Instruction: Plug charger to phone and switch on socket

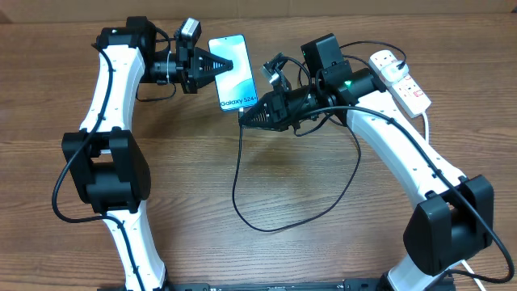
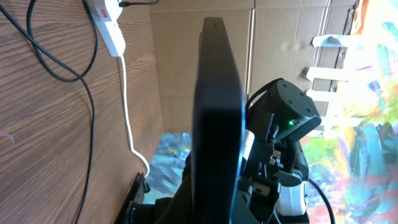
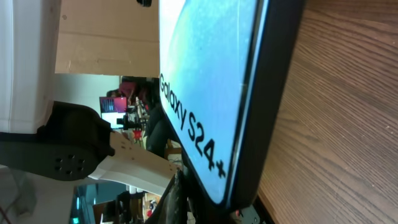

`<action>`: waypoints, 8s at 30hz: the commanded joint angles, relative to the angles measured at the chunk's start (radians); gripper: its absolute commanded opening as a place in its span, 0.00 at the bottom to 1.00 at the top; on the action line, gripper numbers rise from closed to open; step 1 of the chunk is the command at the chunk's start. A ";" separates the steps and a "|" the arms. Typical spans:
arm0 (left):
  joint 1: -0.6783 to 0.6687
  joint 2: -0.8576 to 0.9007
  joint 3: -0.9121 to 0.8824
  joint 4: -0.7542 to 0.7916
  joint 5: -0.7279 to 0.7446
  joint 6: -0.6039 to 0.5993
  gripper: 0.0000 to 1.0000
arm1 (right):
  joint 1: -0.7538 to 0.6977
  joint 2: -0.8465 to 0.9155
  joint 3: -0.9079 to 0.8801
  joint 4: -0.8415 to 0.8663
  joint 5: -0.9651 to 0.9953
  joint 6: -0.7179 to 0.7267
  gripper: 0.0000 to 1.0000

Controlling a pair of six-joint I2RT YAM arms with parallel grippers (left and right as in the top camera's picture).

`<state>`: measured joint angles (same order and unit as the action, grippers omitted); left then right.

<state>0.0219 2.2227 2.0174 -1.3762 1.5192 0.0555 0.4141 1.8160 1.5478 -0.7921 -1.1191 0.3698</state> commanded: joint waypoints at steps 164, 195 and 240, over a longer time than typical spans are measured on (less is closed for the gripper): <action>-0.011 -0.029 0.016 0.049 -0.872 -0.141 0.04 | 0.051 0.288 -0.063 -0.127 1.032 0.656 0.20; 0.024 -0.029 0.016 0.042 0.046 0.028 0.04 | 0.030 0.154 -0.060 -0.033 0.508 0.274 0.04; -0.023 -0.029 0.016 0.037 0.064 -0.010 0.04 | -0.023 -0.008 -0.060 0.103 -0.116 -0.077 0.04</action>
<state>0.0124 2.2227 2.0174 -1.3365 1.5188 0.0360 0.3939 1.8076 1.4738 -0.7017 -1.2133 0.2619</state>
